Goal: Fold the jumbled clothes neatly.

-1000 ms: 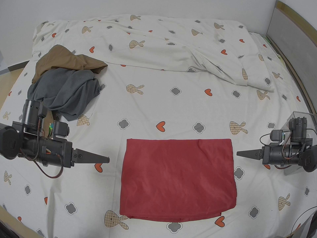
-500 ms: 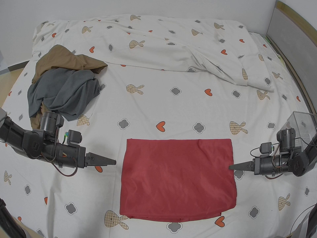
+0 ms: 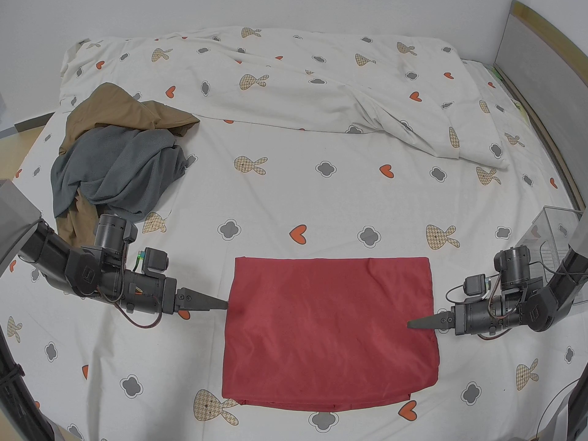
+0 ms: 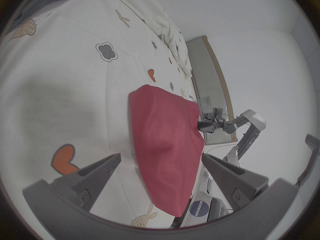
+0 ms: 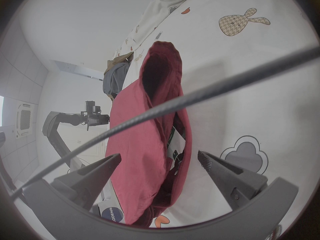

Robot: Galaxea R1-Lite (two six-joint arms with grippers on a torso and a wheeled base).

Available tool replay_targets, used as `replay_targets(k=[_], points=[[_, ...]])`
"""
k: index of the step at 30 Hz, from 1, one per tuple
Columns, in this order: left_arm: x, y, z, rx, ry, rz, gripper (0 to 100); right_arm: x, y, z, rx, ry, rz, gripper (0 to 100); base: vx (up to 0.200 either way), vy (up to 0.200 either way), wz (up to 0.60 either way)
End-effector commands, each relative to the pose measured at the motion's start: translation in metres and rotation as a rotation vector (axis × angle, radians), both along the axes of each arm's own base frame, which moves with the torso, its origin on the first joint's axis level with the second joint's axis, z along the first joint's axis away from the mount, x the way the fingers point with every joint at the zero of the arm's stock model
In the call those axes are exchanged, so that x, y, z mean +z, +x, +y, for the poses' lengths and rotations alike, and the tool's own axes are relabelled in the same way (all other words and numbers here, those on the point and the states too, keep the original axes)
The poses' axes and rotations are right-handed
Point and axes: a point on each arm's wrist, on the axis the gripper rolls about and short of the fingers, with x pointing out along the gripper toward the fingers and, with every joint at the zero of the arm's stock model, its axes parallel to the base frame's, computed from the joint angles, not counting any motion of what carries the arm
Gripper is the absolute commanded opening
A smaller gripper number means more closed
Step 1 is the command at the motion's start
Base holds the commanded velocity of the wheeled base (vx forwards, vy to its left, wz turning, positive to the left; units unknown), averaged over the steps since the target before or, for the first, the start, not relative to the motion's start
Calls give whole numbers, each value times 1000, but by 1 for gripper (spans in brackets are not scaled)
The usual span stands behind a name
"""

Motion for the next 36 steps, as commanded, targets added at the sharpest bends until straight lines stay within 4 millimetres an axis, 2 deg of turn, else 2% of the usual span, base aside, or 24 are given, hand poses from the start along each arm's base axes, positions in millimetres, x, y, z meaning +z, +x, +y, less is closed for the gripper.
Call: replay_targets(k=[1, 12, 25, 36], points=[[-8, 7, 0, 6, 9, 10, 100, -2, 2, -1, -6, -1, 7, 100, 0, 0, 0], [-12, 17, -2, 8, 9, -13, 100, -7, 2, -5, -24, -8, 24, 100, 0, 0, 0], [-17, 30, -8, -8, 8, -26, 100, -25, 9, 30, 34, -83, 52, 100, 0, 0, 0], [-18, 32, -13, -22, 8, -28, 100, -21, 14, 37, 46, -32, 75, 100, 0, 0, 0]])
